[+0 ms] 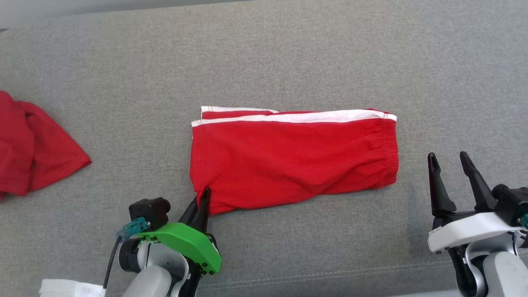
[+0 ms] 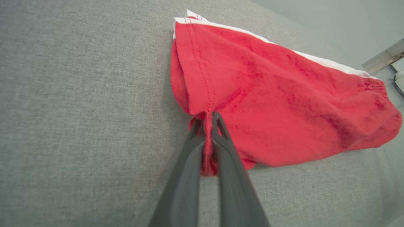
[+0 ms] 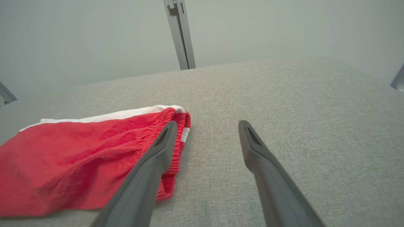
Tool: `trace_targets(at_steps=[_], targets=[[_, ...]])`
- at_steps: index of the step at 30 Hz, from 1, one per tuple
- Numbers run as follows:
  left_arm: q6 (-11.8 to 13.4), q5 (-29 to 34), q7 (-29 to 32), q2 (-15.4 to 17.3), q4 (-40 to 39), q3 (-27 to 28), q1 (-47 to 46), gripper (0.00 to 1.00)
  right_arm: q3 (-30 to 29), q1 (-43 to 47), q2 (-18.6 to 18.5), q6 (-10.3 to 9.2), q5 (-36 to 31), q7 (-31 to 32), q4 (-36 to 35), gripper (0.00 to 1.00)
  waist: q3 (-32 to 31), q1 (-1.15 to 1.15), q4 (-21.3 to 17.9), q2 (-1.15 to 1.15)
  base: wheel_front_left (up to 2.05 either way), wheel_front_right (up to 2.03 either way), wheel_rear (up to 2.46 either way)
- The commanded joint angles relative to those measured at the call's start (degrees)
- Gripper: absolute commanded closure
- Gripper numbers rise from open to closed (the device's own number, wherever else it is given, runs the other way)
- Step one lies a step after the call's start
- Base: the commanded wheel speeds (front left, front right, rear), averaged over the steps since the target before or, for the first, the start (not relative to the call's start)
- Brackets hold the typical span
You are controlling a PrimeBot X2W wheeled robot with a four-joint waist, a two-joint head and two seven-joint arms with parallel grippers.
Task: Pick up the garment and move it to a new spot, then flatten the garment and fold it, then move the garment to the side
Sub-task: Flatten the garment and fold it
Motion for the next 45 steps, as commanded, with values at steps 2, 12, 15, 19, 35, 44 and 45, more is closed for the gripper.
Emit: trace_targets(at_steps=[2,12,15,19,35,44,45], targets=[[1.3,-0.6,1.1,0.8,-3.2,0.0,2.6,1.0,-0.6,1.0,-0.2,-0.02,-0.3,0.6,-0.8,0.0,-1.1,0.0,1.6,0.0,0.0,0.0,0.0],[3.5,1.0,3.3,3.1,-6.1,-0.3,1.7,0.0,0.0,1.4,-0.1,-0.03,0.0,2.1,-1.6,0.0,-2.8,0.0,1.6,0.0,0.0,0.0,0.0],[4.4,1.1,1.7,3.8,-7.6,1.0,1.8,0.0,-0.3,1.7,0.0,-0.03,0.2,2.1,-1.9,0.0,-3.2,0.0,1.4,0.0,0.0,0.0,0.0],[5.2,1.9,-1.2,4.5,-9.5,3.0,0.9,0.0,-0.4,1.7,-0.1,-0.03,0.0,1.9,-2.1,0.0,-3.4,0.0,1.3,0.0,0.0,0.0,0.0],[8.1,10.2,-10.0,8.0,-5.9,7.3,-0.9,0.0,3.6,-0.8,-1.3,-0.03,-2.5,1.8,0.8,0.0,-6.8,0.0,0.5,0.0,0.0,0.0,0.0],[9.1,12.7,-10.2,8.0,-6.9,5.4,2.5,0.0,2.7,1.5,-1.3,-0.02,-3.0,2.5,1.3,0.0,-8.6,0.0,1.6,0.0,0.0,0.0,0.0],[9.0,12.7,-10.2,8.0,-7.0,5.2,2.7,0.0,2.5,2.0,-1.2,-0.03,-3.0,2.5,1.2,0.0,-8.9,0.0,1.8,0.0,0.0,0.0,0.0]])
